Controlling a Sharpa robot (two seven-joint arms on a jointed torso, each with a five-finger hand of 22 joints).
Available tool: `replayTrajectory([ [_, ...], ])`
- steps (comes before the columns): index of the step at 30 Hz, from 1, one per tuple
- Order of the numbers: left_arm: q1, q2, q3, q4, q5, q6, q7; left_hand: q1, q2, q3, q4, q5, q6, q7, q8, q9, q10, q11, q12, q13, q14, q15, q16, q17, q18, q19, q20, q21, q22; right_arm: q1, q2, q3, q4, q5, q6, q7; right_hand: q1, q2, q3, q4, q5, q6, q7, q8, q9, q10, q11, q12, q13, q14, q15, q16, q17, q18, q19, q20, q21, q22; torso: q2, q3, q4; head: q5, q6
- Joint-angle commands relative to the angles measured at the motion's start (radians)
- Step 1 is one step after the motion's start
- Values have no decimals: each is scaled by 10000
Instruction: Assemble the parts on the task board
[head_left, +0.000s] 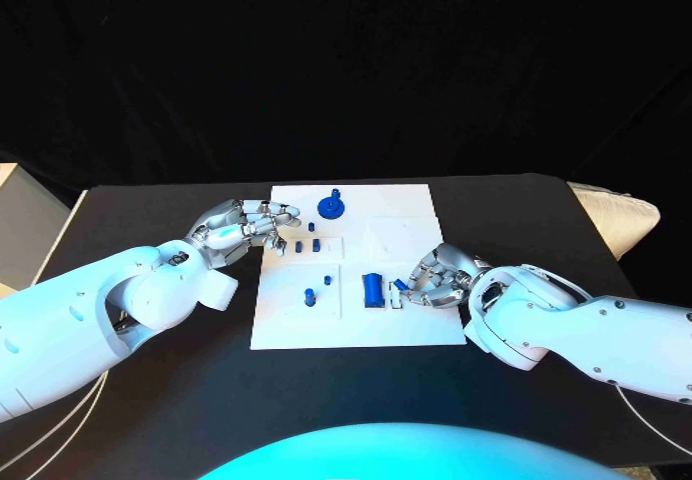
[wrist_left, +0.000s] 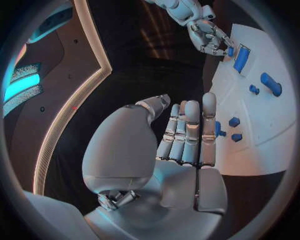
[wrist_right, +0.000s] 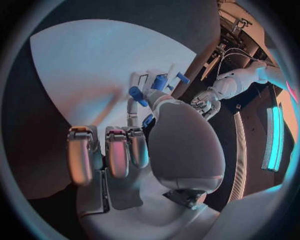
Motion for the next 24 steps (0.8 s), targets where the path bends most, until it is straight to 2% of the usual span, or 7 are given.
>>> replayTrajectory([
  [1, -3, 7, 8, 37, 75, 138, 73, -33, 2, 24, 9, 20, 39, 10, -60, -13, 13, 23, -65, 15, -23, 59, -32, 16, 148, 43, 2, -64, -11, -11, 67, -2, -41, 139, 253, -212, -184, 36, -155, 9, -419, -26, 47, 4, 9, 872, -58, 7, 2435, 1028, -45, 43, 2627, -104, 900, -47, -10, 2466, -1, 4, -28, 10, -18],
  [3, -3, 9, 8, 46, 75, 139, 79, -33, 2, 24, 9, 20, 39, 10, -60, -13, 13, 23, -65, 15, -23, 59, -32, 16, 148, 43, 2, -64, -11, -13, 136, -3, -88, 144, 277, -250, -305, 74, -245, 21, -610, -21, 50, 4, 13, 875, -54, 14, 2438, 1028, -42, 43, 2627, -105, 902, -44, -4, 2469, 0, 2, -32, -4, -23],
  [7, -2, 16, 8, 66, 76, 140, 107, -34, 4, 24, 10, 19, 43, 10, -57, -12, 14, 24, -64, 16, -22, 59, -32, 16, 148, 44, 1, -64, -11, -14, 202, -3, -138, 147, 417, -306, -407, 117, -319, 30, -701, -6, 49, 10, 17, 888, -54, 47, 2454, 1028, -42, 43, 2627, -104, 901, -43, -11, 2468, -2, -1, -9, -14, -43],
  [16, -2, 11, 8, 52, 118, 143, 111, -38, 11, 25, 16, 19, 56, 9, -51, -10, 17, 23, -62, 17, -20, 59, -31, 17, 148, 47, 1, -64, -12, -14, 305, -4, -241, 149, 650, -359, -560, 172, -423, 38, -730, 41, 34, 34, 28, 892, -62, 55, 2458, 1028, -47, 43, 2627, -103, 900, -44, -16, 2468, 1, 11, -32, 11, -70],
  [24, -2, 35, 8, 32, 126, 157, 108, -38, 11, 25, 16, 19, 56, 9, -51, -10, 17, 23, -62, 17, -20, 59, -31, 17, 148, 47, 1, -64, -12, -14, 419, -4, -303, 148, 634, -366, -608, 184, -458, 36, -725, 43, 31, 36, 29, 888, -64, 44, 2453, 1028, -49, 43, 2627, -100, 896, -45, -32, 2464, -1, 7, -9, 18, -82],
])
